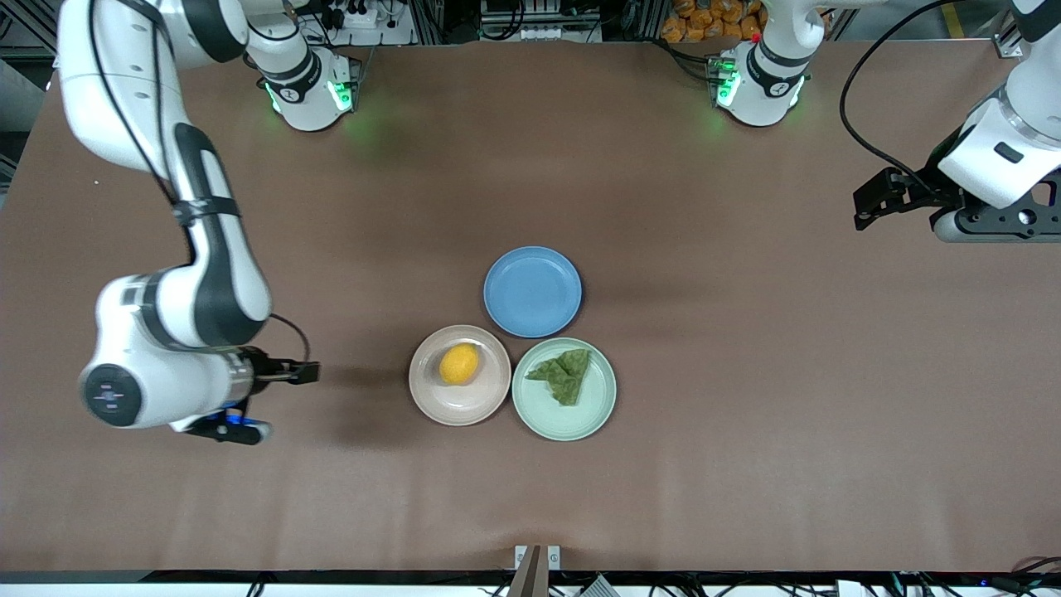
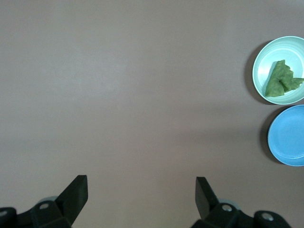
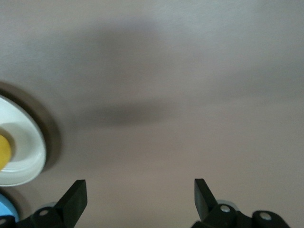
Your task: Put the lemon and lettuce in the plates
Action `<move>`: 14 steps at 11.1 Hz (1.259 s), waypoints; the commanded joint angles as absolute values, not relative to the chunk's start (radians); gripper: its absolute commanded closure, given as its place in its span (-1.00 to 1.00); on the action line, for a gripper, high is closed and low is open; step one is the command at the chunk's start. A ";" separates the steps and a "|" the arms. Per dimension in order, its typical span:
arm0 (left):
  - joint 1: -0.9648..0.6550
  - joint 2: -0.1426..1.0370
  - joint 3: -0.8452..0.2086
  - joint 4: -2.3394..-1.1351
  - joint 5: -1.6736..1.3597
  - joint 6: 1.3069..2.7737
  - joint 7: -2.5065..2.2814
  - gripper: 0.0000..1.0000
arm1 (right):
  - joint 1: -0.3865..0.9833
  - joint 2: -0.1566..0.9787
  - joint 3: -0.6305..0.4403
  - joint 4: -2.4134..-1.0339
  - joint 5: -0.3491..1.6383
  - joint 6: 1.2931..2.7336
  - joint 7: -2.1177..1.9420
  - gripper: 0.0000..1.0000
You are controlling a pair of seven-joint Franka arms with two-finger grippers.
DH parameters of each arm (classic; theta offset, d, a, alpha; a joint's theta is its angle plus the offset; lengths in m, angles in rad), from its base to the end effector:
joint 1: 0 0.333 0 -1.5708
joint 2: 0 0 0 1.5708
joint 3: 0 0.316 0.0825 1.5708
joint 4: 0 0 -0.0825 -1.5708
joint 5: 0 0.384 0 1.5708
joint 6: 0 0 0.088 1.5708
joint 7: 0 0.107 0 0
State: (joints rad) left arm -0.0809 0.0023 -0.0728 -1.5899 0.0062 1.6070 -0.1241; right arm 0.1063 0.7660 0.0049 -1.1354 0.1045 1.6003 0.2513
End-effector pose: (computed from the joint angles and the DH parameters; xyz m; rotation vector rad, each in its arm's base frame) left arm 0.5520 -0.0848 0.6174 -3.1372 0.0467 -0.0243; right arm 0.7155 0.0899 0.3292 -3.0429 0.2438 0.4851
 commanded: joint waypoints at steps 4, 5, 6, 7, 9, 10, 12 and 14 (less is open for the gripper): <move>-0.077 -0.006 -0.069 -1.565 0.002 1.589 -0.109 -1.00 | 0.031 0.628 0.002 -1.166 0.023 1.549 0.160 -1.00; -0.077 -0.005 -0.069 -1.563 0.002 1.589 -0.110 -1.00 | 0.026 0.599 -0.005 -1.184 0.023 1.548 0.160 -1.00; -0.078 -0.005 -0.069 -1.563 0.002 1.589 -0.110 -1.00 | 0.012 0.560 -0.006 -1.213 0.018 1.548 0.158 -1.00; -0.078 -0.002 -0.069 -1.562 0.002 1.589 -0.112 -1.00 | 0.003 0.528 -0.005 -1.241 -0.007 1.549 0.141 -1.00; -0.080 0.003 -0.071 -1.562 0.002 1.589 -0.120 -1.00 | -0.026 0.465 0.000 -1.284 -0.020 1.558 0.053 -1.00; -0.080 0.003 -0.074 -1.563 0.002 1.589 -0.121 -1.00 | -0.037 0.427 0.002 -1.304 -0.018 1.559 0.023 -1.00; -0.080 0.003 -0.075 -1.562 0.002 1.589 -0.121 -1.00 | -0.057 0.338 0.008 -1.348 -0.021 1.546 0.006 -1.00; -0.080 0.002 -0.077 -1.562 0.002 1.589 -0.121 -1.00 | -0.083 0.258 0.035 -1.377 -0.021 1.504 0.009 -1.00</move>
